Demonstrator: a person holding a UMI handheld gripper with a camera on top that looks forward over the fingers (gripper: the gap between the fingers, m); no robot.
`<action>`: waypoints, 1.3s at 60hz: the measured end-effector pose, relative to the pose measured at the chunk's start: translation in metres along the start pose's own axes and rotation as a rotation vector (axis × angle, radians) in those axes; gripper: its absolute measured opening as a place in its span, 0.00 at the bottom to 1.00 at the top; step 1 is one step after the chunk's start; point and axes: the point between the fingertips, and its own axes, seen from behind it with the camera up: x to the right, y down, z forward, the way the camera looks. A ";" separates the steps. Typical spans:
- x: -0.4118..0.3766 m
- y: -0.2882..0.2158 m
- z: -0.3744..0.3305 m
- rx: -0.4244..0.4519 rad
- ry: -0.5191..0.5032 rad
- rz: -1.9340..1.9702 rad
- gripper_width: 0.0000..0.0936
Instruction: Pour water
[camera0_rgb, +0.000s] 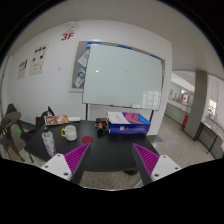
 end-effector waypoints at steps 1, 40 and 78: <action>0.000 0.001 0.000 -0.003 0.000 -0.002 0.90; -0.249 0.191 0.040 -0.195 -0.150 0.051 0.90; -0.361 0.097 0.225 0.058 -0.132 0.090 0.54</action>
